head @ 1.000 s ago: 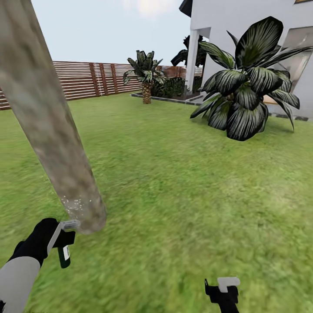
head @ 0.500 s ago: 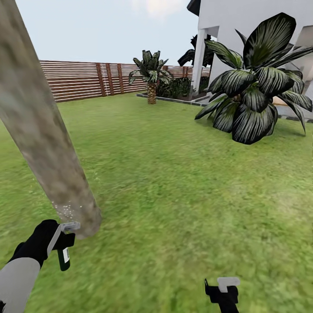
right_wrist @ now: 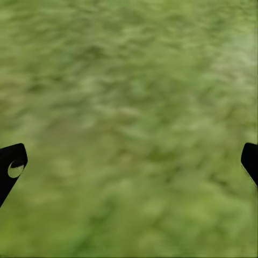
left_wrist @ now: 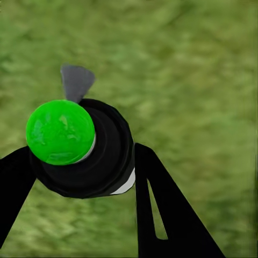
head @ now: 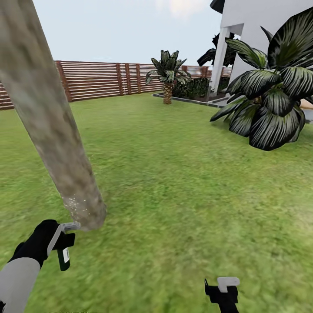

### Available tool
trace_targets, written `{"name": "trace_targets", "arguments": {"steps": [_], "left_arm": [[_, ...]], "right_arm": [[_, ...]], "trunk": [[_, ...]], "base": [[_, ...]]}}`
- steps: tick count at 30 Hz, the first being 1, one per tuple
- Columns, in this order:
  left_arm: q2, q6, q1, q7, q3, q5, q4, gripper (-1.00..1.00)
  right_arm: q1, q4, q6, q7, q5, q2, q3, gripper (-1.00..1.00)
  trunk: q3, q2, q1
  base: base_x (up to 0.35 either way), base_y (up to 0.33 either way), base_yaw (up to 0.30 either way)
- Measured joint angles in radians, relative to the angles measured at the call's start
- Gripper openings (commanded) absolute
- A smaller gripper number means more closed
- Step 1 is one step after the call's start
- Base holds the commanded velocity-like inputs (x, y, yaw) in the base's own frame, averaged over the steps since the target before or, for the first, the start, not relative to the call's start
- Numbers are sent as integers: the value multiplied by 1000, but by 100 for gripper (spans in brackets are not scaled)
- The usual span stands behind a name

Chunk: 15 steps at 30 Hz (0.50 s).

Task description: In the garden, pick up the pesticide atomizer on the floor and spray pesticide onto both trees until each tree trunk is fully covered.

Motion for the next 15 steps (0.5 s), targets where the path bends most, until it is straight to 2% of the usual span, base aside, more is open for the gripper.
{"name": "trace_targets", "arguments": {"steps": [11,15], "left_arm": [[0,0,0,1,-1,1,-13,-100],[0,0,-1,1,-1,2,-14,-100]], "right_arm": [[0,0,0,0,0,0,0,100],[0,0,0,0,0,0,0,100]], "trunk": [[0,0,0],[0,0,0]], "base": [[161,-245,26],[122,-254,190]]}}
